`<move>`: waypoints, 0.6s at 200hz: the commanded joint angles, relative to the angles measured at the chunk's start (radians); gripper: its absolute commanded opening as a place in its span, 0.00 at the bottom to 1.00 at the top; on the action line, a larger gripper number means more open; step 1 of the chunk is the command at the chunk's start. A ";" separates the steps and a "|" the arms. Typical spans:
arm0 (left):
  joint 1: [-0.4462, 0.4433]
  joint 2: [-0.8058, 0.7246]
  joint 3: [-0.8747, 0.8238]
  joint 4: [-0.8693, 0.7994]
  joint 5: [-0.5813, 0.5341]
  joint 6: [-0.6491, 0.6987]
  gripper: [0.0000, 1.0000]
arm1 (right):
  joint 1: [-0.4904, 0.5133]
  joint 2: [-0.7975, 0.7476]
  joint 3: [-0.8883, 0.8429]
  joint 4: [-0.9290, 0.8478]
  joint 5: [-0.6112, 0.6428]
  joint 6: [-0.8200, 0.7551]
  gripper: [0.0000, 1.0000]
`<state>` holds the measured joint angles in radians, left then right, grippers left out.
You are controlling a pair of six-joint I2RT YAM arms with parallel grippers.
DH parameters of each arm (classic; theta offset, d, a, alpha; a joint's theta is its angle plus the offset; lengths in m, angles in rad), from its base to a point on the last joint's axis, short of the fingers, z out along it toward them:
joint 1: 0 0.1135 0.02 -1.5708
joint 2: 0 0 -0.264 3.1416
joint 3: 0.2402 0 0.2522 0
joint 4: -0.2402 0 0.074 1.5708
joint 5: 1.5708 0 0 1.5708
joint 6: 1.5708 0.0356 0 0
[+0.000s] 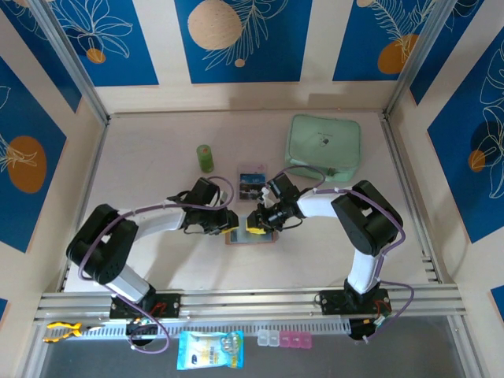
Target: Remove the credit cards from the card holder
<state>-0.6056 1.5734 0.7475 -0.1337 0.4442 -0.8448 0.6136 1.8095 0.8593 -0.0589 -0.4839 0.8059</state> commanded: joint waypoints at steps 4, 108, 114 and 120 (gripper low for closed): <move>-0.007 0.020 0.006 0.021 0.007 -0.019 0.30 | -0.005 -0.002 -0.018 0.003 -0.017 0.008 0.24; -0.011 0.056 0.004 0.102 0.066 -0.051 0.18 | 0.001 -0.006 -0.017 0.008 -0.028 0.006 0.24; -0.011 0.053 0.002 0.111 0.070 -0.053 0.17 | 0.003 -0.011 -0.016 0.009 -0.026 0.004 0.24; -0.009 0.052 0.001 0.119 0.074 -0.058 0.17 | 0.005 -0.015 -0.017 0.009 -0.025 0.004 0.24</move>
<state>-0.6071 1.6211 0.7475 -0.0620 0.4782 -0.8864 0.6140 1.8095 0.8551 -0.0444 -0.4911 0.8059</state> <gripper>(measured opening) 0.176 0.239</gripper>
